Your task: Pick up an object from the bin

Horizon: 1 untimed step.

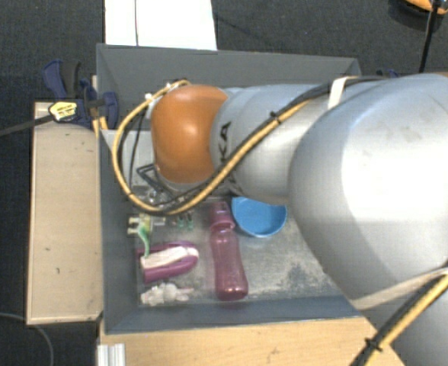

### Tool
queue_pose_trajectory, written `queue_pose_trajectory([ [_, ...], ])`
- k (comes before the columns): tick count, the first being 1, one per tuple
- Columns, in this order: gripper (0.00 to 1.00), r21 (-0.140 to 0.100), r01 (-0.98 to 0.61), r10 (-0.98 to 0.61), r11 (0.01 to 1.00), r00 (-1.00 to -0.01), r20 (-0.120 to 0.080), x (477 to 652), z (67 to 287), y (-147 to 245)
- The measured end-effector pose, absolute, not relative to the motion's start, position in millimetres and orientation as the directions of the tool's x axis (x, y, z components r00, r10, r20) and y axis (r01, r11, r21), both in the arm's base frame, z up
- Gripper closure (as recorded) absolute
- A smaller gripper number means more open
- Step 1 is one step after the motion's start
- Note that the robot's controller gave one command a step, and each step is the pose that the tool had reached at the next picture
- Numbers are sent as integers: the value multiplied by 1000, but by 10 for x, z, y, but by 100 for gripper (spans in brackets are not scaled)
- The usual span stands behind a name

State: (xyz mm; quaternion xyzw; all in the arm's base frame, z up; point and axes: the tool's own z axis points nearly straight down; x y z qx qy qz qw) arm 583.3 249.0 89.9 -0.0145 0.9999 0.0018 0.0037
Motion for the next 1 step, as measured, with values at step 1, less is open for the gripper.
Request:
queue_pose_trajectory([
  [1, 100, 5, -29, -29, 1000, -1000, -11, 5843, 1085, 2497],
])
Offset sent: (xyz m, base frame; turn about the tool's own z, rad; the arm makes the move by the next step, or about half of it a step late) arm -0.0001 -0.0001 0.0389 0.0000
